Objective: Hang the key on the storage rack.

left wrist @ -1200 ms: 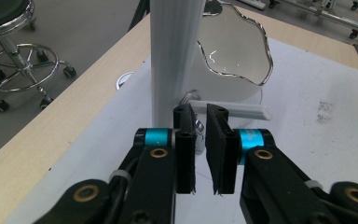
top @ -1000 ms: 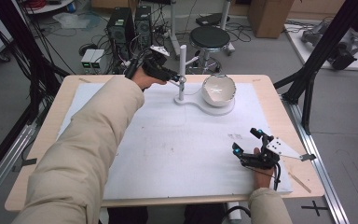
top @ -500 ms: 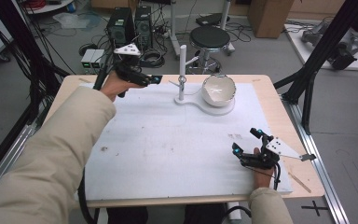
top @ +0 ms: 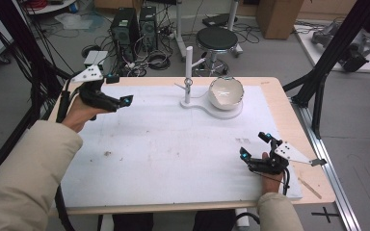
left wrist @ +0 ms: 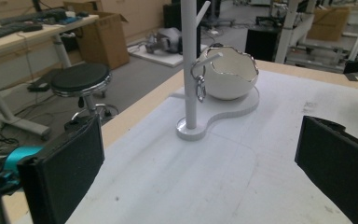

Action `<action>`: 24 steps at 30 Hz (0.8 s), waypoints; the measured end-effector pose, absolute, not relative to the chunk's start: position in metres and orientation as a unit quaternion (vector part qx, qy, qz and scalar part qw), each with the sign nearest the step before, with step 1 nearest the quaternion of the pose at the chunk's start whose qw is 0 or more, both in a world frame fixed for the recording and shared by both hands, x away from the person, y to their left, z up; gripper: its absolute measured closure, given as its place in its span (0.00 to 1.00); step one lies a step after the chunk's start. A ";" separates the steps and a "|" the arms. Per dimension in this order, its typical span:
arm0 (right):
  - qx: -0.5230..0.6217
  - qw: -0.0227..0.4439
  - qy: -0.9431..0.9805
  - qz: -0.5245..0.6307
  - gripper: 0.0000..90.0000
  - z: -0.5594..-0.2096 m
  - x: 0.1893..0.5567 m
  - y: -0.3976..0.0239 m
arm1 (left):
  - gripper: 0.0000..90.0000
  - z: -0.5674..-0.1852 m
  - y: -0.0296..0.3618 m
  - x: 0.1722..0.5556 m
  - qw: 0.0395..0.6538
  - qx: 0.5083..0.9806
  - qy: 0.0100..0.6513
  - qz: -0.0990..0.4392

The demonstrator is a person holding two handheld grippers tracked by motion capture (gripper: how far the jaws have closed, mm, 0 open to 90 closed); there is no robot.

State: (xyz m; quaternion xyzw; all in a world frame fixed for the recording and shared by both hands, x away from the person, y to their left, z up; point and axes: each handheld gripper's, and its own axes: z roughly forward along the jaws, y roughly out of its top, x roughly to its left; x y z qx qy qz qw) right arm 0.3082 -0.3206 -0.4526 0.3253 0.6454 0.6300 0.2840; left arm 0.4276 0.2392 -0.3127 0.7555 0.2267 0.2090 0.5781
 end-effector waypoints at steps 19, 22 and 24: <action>0.324 0.288 0.644 0.630 0.01 -0.453 0.308 -0.320 | 0.02 -0.422 0.281 0.304 0.633 0.668 0.264 0.288; 0.321 0.289 0.645 0.631 0.01 -0.453 0.308 -0.320 | 0.02 -0.437 0.284 0.292 0.634 0.665 0.272 0.286; 0.324 0.287 0.645 0.630 0.01 -0.453 0.308 -0.320 | 0.02 -0.445 0.286 0.287 0.637 0.654 0.286 0.290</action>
